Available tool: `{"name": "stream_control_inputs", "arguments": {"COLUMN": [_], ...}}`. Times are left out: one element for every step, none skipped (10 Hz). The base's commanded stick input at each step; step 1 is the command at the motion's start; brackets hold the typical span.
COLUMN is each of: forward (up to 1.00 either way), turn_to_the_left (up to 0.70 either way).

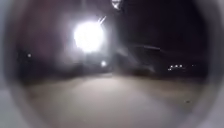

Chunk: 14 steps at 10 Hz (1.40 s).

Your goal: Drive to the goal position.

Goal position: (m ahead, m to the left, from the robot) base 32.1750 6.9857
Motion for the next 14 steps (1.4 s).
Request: {"name": "stream_control_inputs", "arguments": {"forward": [1.0, 1.0, 1.0, 1.0, 1.0, 1.0, 1.0, 1.0, 1.0, 1.0, 1.0, 1.0, 1.0, 1.0], "turn_to_the_left": [0.17, 0.32, 0.37, 0.39, 0.37, 0.35, 0.32, 0.3, 0.11, 0.0, 0.03, 0.11, 0.18, 0.17]}}
